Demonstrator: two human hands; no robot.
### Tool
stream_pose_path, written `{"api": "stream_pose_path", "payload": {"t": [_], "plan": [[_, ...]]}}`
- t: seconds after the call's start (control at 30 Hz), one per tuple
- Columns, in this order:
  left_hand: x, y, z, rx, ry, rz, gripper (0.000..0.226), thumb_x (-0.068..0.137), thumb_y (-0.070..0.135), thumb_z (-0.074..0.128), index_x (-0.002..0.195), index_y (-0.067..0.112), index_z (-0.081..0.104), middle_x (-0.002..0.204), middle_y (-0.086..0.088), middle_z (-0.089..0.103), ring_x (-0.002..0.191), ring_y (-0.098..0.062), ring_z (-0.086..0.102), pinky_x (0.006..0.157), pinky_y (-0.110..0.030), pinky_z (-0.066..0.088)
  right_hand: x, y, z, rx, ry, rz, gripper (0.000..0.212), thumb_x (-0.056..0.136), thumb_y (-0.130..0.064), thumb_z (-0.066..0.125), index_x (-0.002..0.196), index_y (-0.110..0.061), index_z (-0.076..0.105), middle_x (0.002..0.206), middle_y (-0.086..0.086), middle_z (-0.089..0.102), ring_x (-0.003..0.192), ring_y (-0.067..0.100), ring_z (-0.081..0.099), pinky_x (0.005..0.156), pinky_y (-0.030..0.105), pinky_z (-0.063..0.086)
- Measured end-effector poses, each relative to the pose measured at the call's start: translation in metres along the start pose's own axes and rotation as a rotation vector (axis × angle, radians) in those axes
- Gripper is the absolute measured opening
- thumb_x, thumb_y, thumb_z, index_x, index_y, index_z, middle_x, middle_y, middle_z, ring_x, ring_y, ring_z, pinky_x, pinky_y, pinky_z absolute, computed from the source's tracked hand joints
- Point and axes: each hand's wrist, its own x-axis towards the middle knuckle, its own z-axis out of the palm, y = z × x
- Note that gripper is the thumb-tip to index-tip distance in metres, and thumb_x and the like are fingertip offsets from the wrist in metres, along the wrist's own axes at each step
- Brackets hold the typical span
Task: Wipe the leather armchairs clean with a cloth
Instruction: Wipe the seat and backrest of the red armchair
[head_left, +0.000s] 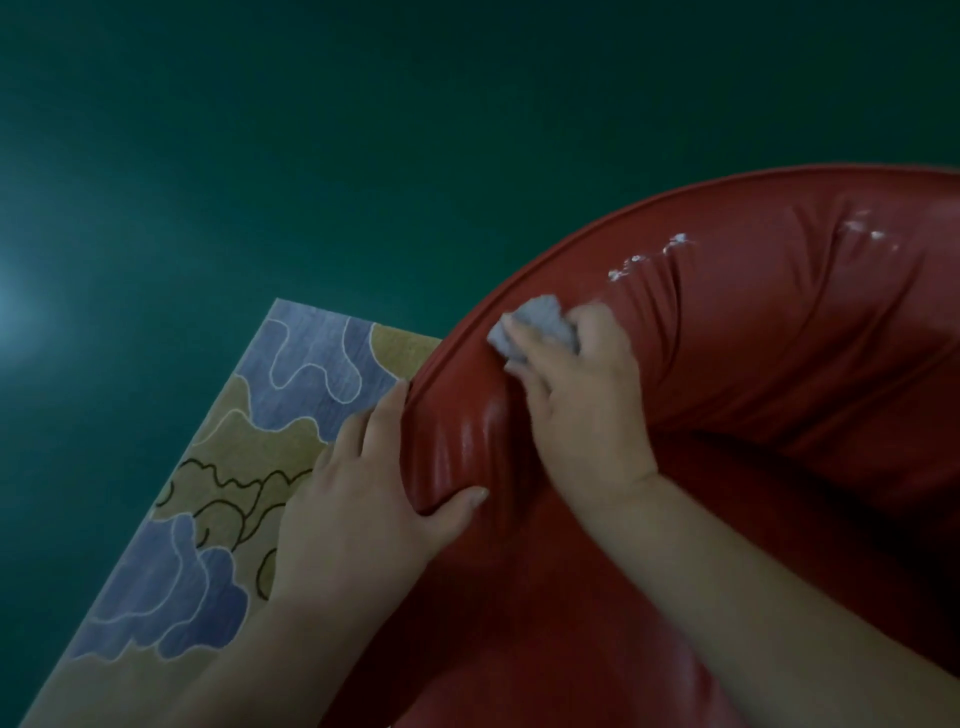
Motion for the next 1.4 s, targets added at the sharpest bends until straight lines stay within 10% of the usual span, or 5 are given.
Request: {"api": "stream_pose_path", "payload": {"t": [0.4,1.4], "plan": [[0.086,0.068,0.014,-0.02,0.028,0.177,0.114,0.058,0.074,0.057,0.148,0.016,0.019,0.144,-0.004,0.038,0.126,-0.027,0.041,0.101,-0.042,0.036,0.012,0.035,-0.019,-0.155,-0.004,0.029,0.034,0.084,-0.021,0.066,0.118,-0.023,0.067,0.094,0.015,0.052,0.084,0.034,0.052,0.069,0.043,0.045],[0.082,0.067,0.024,0.046,0.091,0.16,0.122,0.053,0.091,0.042,0.148,0.019,0.018,0.143,-0.005,0.04,0.13,-0.027,0.039,0.101,-0.044,0.039,0.009,0.069,-0.036,-0.058,0.142,0.072,0.031,0.087,-0.024,0.063,0.118,-0.02,0.067,0.09,0.012,0.05,0.08,0.023,0.048,0.073,0.036,0.044]]}}
